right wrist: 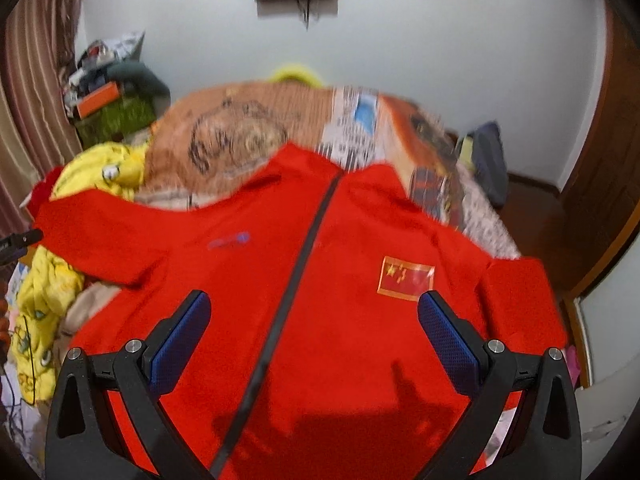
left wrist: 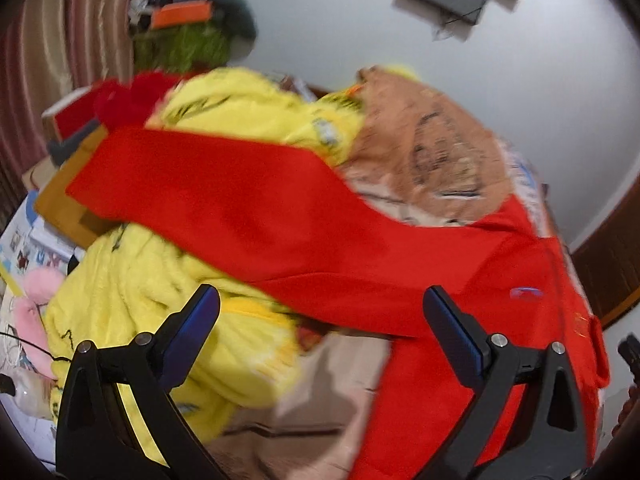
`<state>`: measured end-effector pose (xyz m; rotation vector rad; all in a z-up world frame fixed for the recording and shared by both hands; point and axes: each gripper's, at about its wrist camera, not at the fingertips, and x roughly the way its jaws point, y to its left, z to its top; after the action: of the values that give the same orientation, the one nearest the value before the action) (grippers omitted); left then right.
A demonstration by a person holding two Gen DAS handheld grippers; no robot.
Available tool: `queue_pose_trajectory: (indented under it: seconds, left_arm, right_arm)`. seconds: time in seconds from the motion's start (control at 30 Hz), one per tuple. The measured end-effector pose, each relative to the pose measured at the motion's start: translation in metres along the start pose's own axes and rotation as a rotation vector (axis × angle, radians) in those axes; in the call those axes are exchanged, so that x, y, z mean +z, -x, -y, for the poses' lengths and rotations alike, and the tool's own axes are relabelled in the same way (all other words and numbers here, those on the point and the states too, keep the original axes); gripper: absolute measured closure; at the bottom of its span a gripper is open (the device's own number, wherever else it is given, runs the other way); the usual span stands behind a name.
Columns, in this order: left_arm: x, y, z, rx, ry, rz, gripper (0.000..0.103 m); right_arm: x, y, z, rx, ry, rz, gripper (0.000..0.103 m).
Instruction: Fold large clothes
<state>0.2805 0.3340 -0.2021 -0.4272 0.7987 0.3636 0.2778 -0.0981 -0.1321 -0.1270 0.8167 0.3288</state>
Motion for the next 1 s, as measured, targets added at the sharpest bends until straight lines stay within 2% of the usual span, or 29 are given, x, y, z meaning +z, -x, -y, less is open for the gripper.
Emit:
queue_pose_trajectory:
  seconds: [0.1,0.23,0.33,0.47,0.53,0.57,0.63,0.67,0.73,0.8,0.9,1.0]
  left_arm:
    - [0.005,-0.027,-0.03,0.012,0.063,-0.048,0.007]
    - [0.009,-0.052,-0.064,-0.063,0.191,-0.108,0.017]
    - [0.012,-0.065,-0.081,-0.11,0.255,-0.111,0.026]
    - [0.022,-0.075,-0.094,-0.118,0.318,-0.095,0.033]
    - [0.028,-0.079,-0.096,-0.089,0.332,-0.088,0.046]
    - [0.031,-0.08,-0.096,-0.064,0.328,-0.085,0.051]
    - [0.037,-0.08,-0.092,0.003,0.299,-0.079,0.072]
    - [0.039,-0.079,-0.09,0.033,0.282,-0.079,0.076]
    - [0.044,-0.078,-0.083,0.096,0.236,-0.086,0.091]
    - [0.049,-0.071,-0.072,0.151,0.171,-0.074,0.095]
    - [0.059,-0.046,-0.049,0.195,0.081,-0.001,0.098]
    - [0.072,-0.017,-0.019,0.183,0.014,0.076,0.098]
  right_arm:
    - [-0.007,-0.017,0.008,0.006,-0.032,-0.089,0.0]
    - [-0.019,-0.022,0.011,-0.009,-0.038,-0.119,0.0]
    - [-0.023,-0.019,0.011,-0.017,-0.023,-0.13,0.0]
    - [-0.02,-0.024,0.011,-0.018,-0.02,-0.137,0.0]
    - [-0.015,-0.032,0.012,-0.017,-0.02,-0.14,0.0]
    - [-0.015,-0.033,0.013,-0.018,-0.018,-0.142,0.0]
    - [-0.014,-0.034,0.013,-0.02,-0.015,-0.144,0.0]
    - [-0.013,-0.034,0.014,-0.021,-0.015,-0.143,0.0]
    - [-0.013,-0.032,0.014,-0.019,-0.019,-0.14,0.0]
    - [-0.013,-0.03,0.016,-0.015,-0.026,-0.134,0.0]
    - [-0.013,-0.024,0.019,-0.013,-0.037,-0.122,0.0]
    - [-0.012,-0.017,0.024,-0.014,-0.047,-0.109,0.0]
